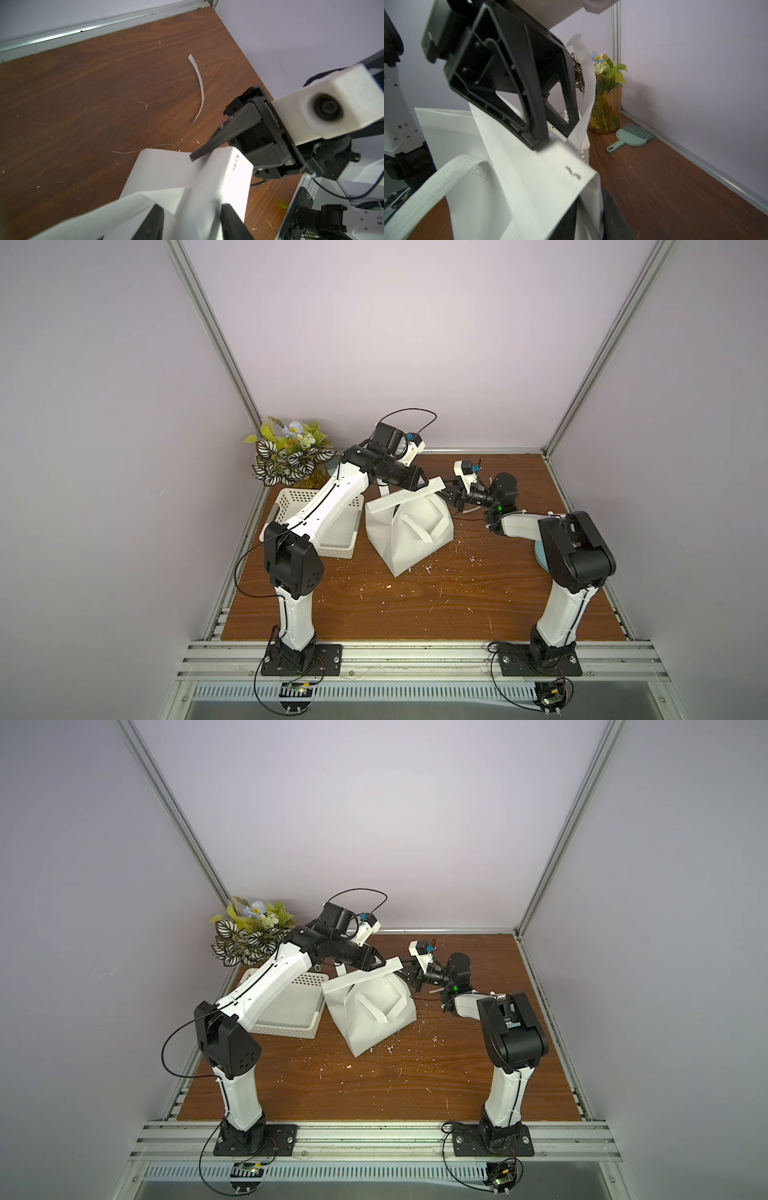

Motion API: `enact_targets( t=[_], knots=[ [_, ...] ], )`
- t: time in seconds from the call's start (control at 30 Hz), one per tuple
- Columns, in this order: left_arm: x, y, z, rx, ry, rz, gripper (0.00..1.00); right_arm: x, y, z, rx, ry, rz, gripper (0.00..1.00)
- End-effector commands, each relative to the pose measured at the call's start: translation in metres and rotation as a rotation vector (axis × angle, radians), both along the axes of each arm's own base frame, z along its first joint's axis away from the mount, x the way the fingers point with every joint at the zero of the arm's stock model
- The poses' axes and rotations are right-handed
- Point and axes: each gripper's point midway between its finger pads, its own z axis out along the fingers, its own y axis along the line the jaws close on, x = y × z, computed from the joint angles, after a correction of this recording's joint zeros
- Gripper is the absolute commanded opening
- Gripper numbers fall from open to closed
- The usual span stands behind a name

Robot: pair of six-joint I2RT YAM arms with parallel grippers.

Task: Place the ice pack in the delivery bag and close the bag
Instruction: Seal the delivery bag at the center of the board.

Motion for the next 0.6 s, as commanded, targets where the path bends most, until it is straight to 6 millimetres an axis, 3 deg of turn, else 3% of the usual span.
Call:
enact_targets(
  t=[0.0, 0.17, 0.43, 0.57],
  knots=[
    [-0.005, -0.008, 0.002, -0.002, 0.006, -0.03, 0.46, -0.005, 0.002, 0.023, 0.006, -0.067, -0.003, 0.25],
    [-0.01, -0.016, -0.005, 0.034, -0.011, -0.042, 0.46, -0.004, 0.001, 0.024, 0.006, -0.068, -0.009, 0.25],
    [-0.003, -0.01, 0.011, 0.05, -0.068, 0.006, 0.5, -0.004, 0.001, 0.024, 0.002, -0.07, -0.02, 0.25],
    [0.0, -0.003, 0.021, 0.064, -0.104, 0.039, 0.53, -0.005, 0.0, 0.024, -0.003, -0.072, -0.026, 0.42]
  ],
)
